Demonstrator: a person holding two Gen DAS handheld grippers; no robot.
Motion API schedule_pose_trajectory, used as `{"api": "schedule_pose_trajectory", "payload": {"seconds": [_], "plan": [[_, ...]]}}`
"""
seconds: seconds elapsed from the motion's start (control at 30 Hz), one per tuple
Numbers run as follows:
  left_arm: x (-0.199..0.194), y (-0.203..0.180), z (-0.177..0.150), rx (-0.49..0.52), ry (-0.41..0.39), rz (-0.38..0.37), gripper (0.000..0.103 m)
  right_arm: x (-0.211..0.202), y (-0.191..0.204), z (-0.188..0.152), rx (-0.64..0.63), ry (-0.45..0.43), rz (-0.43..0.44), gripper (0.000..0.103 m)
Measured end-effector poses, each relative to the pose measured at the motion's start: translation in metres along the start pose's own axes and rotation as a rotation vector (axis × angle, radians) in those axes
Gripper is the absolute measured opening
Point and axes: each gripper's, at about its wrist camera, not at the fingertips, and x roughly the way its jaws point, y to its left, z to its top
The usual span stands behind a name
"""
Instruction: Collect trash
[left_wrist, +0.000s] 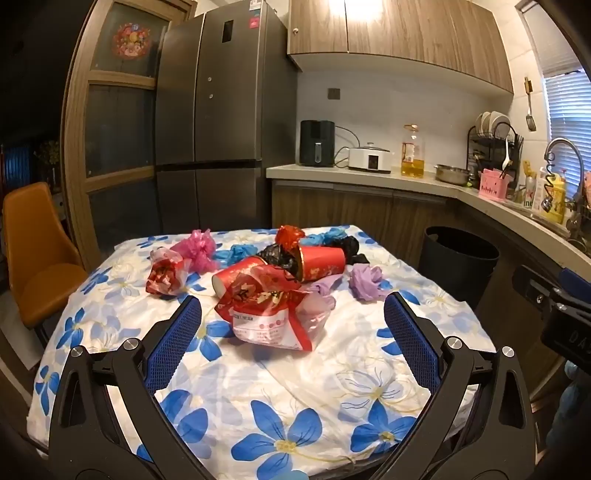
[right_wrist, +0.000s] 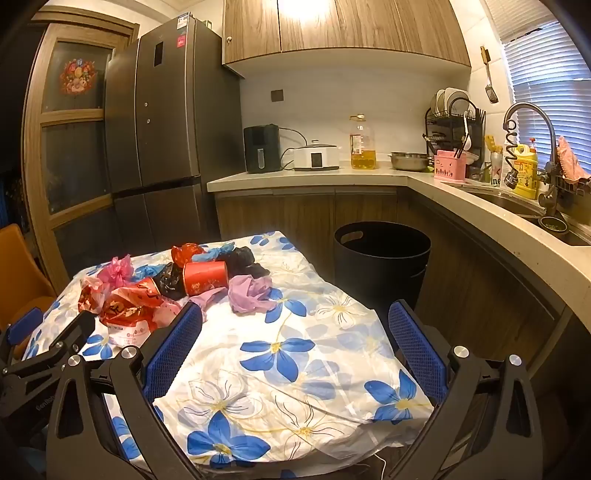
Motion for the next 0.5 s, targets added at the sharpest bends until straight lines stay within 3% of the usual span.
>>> {"api": "schedule_pose_trajectory", "payload": {"seconds": [0.5], "plan": [[-0.0052,0.0011,0.0062,-0.012,-0.016,0.007,0.097,0.0003,0.0007,-0.0014,-0.001,0.002,0.001,0.098]]}}
